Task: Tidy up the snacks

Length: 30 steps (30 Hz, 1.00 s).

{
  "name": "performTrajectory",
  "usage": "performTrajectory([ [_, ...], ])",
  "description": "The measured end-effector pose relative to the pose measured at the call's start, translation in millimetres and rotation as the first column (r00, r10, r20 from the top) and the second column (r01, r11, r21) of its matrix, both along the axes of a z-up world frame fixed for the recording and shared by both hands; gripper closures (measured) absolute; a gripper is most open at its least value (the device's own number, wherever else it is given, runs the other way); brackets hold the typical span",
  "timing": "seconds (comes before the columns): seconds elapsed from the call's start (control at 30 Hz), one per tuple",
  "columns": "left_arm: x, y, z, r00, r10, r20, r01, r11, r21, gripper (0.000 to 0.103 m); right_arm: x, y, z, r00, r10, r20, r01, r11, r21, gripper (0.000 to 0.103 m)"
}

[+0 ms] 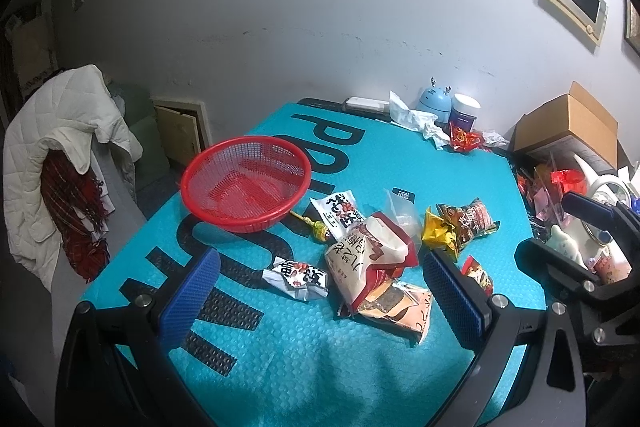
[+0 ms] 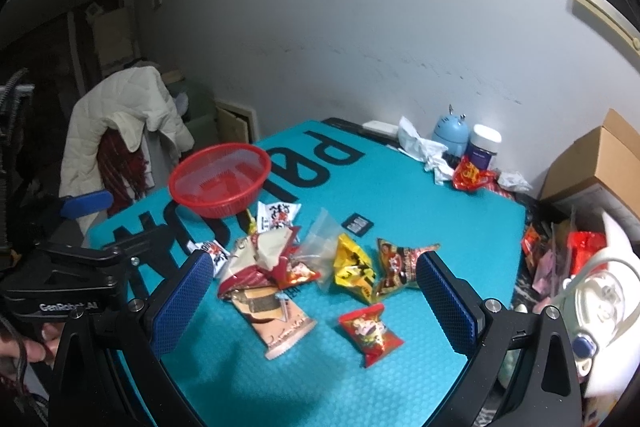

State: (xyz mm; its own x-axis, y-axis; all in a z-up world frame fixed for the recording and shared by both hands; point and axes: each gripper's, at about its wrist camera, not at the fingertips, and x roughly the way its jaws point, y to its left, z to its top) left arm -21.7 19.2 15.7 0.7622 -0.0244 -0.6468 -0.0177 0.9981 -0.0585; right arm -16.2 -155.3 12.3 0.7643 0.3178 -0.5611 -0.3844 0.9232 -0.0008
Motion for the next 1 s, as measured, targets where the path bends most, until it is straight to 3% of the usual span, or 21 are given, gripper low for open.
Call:
performTrajectory([
  [0.3,9,6,-19,0.999,-0.030,-0.041,0.030,1.000,-0.006,0.000,4,6,-18,0.999,-0.006,-0.050,0.006,1.000,0.007,0.000],
  [1.0,20,26,-86,0.975,-0.095,-0.200,0.089,0.995,-0.038,0.000,15,19,-97,0.971,-0.026,-0.238,0.043,0.997,0.065,0.000],
])
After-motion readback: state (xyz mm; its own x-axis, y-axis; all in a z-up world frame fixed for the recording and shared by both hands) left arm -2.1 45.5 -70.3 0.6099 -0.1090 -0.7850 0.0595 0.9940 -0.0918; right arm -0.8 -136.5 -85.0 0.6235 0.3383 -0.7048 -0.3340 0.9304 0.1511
